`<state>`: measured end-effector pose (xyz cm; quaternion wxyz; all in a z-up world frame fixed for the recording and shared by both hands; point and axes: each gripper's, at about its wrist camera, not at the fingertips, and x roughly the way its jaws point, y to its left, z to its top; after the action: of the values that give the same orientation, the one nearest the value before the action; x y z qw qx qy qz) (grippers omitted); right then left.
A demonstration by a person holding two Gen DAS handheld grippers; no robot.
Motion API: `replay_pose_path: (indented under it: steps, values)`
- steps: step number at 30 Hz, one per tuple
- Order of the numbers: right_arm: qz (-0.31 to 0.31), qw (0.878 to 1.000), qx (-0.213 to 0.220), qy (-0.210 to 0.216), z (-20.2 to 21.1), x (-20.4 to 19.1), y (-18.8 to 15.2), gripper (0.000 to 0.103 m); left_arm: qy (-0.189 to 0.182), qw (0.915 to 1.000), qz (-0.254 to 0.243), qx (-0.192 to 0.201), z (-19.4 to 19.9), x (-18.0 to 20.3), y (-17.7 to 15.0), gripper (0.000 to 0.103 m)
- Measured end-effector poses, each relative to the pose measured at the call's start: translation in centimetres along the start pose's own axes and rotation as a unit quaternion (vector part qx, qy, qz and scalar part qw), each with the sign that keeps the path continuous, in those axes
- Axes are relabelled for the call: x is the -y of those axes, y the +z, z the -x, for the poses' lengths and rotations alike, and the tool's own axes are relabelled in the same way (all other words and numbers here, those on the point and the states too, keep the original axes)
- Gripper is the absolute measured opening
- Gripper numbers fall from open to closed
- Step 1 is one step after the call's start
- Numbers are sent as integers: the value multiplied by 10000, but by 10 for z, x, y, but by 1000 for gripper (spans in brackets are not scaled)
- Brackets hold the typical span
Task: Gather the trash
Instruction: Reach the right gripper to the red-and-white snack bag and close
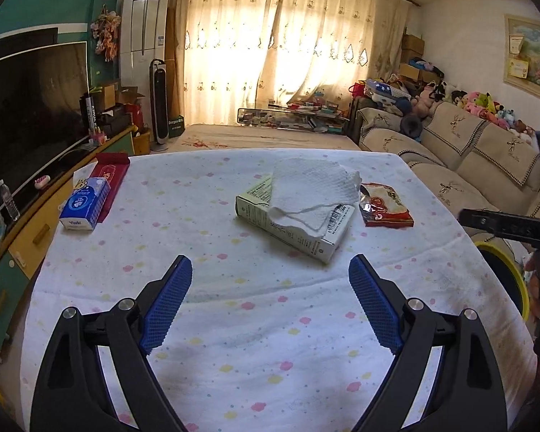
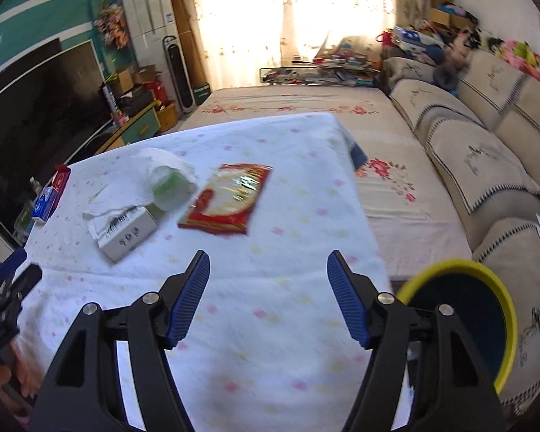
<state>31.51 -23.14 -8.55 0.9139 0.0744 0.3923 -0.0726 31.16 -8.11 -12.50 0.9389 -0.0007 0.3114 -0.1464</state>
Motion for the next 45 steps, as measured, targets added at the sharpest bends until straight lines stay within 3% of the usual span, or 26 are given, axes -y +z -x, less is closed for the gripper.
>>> replay_pose_path:
  steps: [7, 11, 17, 28, 29, 32, 34, 37, 45]
  values:
    - [108, 9992, -393, 3, -56, -36, 37, 67, -45, 9996, 270, -57, 0, -9, -1, 88]
    - [102, 9983, -531, -201, -82, -44, 47, 70, -82, 9992, 378, -74, -1, -14, -1, 88]
    - [-62, 9961, -808, -341, -112, -43, 52, 72, -118, 9993, 347, -102, -1, -11, -1, 88]
    - [-19, 9946, -901, -522, -137, -48, 53, 73, -143, 9991, 376, -126, -2, -13, -1, 88]
    - [-8, 9945, -901, -540, -137, -49, 53, 72, -134, 9992, 366, -132, -3, -12, -2, 88]
    - [-11, 9944, -884, -576, -134, -48, 54, 57, -119, 9991, 369, -141, -2, -12, -2, 88]
    - [-28, 9945, -890, -560, -130, -48, 52, 43, -118, 9991, 383, -160, -2, -12, -2, 88]
    - [-19, 9949, -881, -496, -122, -43, 49, 37, -99, 9991, 375, -164, -3, -12, -2, 88]
    - [-271, 9970, -722, -102, -80, -22, 30, 36, -72, 9992, 340, -202, -7, -12, -3, 88]
